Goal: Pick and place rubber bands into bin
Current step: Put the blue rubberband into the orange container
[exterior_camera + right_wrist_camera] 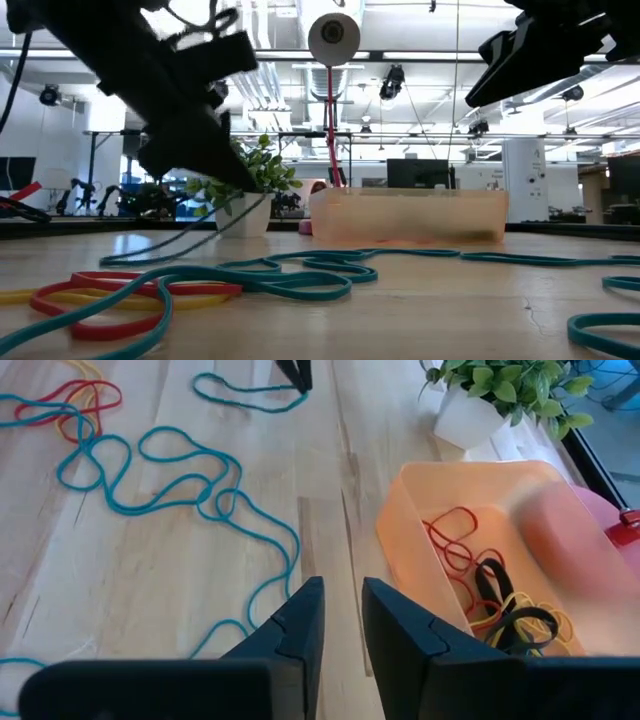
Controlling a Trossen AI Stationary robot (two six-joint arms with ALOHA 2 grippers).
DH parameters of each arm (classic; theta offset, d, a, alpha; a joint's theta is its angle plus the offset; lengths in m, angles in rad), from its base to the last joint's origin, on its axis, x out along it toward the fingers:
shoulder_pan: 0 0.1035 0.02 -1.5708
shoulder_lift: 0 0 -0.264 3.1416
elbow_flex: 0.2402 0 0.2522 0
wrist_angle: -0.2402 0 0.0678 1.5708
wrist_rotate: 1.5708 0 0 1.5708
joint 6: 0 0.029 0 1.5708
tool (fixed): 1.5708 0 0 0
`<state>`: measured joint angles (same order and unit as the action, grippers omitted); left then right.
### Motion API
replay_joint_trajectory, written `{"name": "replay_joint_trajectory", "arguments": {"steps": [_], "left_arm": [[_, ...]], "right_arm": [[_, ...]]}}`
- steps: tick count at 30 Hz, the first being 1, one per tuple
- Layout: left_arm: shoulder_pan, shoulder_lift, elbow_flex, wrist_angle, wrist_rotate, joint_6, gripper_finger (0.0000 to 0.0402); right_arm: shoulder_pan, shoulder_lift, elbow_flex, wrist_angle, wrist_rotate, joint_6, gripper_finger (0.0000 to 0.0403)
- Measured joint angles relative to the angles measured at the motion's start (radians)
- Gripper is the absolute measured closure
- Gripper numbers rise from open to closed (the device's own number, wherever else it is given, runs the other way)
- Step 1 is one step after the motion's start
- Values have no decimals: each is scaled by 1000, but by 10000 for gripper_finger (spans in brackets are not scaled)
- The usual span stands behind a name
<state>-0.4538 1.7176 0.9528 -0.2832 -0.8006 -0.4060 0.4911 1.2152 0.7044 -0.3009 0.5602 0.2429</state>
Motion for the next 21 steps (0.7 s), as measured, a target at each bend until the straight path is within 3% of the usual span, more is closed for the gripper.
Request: {"name": "replay_joint_trajectory", "arguments": {"steps": [14,21], "left_arm": [[-1,-2,151,46,-229,336,401],[42,-2,181,315,-290,658,401]], "right_arm": [[0,0,0,0,0,-3,344],[0,0,0,0,0,-7,342]]}}
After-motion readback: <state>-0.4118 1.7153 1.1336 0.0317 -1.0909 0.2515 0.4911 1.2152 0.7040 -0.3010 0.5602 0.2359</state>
